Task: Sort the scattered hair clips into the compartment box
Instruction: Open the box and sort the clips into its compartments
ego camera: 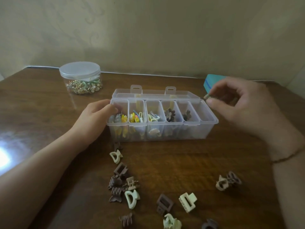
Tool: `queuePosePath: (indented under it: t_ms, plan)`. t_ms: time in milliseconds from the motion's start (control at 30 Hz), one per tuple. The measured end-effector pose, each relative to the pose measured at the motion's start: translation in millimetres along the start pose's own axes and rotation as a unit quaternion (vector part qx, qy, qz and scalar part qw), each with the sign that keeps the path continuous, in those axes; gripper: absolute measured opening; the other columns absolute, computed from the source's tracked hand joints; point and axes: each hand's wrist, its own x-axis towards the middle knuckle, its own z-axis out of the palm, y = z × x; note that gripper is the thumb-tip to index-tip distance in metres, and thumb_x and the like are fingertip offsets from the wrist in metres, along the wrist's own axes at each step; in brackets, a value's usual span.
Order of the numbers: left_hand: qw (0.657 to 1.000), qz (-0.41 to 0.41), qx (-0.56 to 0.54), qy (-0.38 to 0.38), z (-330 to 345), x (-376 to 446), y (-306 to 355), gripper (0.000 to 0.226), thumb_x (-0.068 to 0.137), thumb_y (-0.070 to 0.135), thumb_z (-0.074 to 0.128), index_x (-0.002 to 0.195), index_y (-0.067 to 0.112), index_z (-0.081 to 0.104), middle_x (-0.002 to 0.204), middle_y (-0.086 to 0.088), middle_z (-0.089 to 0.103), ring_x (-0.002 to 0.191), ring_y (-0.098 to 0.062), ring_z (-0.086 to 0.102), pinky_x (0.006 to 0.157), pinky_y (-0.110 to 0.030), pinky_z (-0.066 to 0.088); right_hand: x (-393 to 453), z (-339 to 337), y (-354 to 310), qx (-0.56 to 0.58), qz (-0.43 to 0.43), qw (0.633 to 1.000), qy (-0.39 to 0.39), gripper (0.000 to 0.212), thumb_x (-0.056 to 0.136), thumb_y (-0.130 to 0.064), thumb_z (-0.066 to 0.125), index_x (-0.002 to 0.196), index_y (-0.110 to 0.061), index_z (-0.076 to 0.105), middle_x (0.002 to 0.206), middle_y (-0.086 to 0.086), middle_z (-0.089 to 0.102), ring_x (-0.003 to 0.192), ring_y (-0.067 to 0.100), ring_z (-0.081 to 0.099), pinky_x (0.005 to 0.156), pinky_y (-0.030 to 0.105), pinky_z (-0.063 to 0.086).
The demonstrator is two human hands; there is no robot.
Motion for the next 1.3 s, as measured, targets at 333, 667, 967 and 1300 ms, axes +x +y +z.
queuePosePath:
  t_ms: [333,667,967,1300]
  plan:
    - [0.997,-0.029,-0.052,0.046,-8.0,1.4,1.2,0.022,0.082,0.019,0.059,0.070,0.021,0.078,0.084,0.007,0.075,0.091,-0.017,0.065,0.075,-0.031,0.046,-6.0,-22.8,-10.8,0.020,0.001,0.952,-0.305,0.021,0.069,-0.050,0.072,0.080,-0.033,0.068,0.081,-0.013,0.067,0.071,0.004,0.061,0.060,0.014,0.046]
    - [0.995,0.014,-0.058,0.083,-14.7,3.2,-5.2,0.055,0.086,-0.001,0.047,0.046,0.028,0.071,0.053,0.016,0.066,0.066,-0.004,0.058,0.064,-0.029,0.039,-21.1,-14.5,-29.5,-0.139,0.048,0.818,-0.556,0.047,0.066,-0.036,0.085,0.091,-0.050,0.048,0.095,-0.021,0.058,0.078,0.000,0.057,0.059,0.020,0.047]
    - [0.994,0.010,-0.078,0.075,-17.4,3.8,-7.5,0.028,0.066,0.022,0.050,0.056,0.029,0.075,0.064,0.016,0.072,0.081,-0.014,0.060,0.078,-0.036,0.041,-14.1,0.3,-25.1,-0.097,0.052,0.821,-0.561,0.029,0.086,-0.019,0.070,0.099,-0.043,0.061,0.092,-0.010,0.066,0.082,0.002,0.062,0.071,0.022,0.053]
    - [0.996,0.016,-0.058,0.068,-16.3,6.5,-9.9,0.027,0.067,0.022,0.050,0.054,0.027,0.073,0.064,0.013,0.071,0.077,-0.015,0.057,0.070,-0.032,0.040,-19.8,3.2,-31.7,-0.063,-0.011,0.859,-0.508,0.013,0.086,-0.034,0.067,0.093,-0.043,0.060,0.093,-0.016,0.060,0.085,-0.001,0.057,0.067,0.022,0.049]
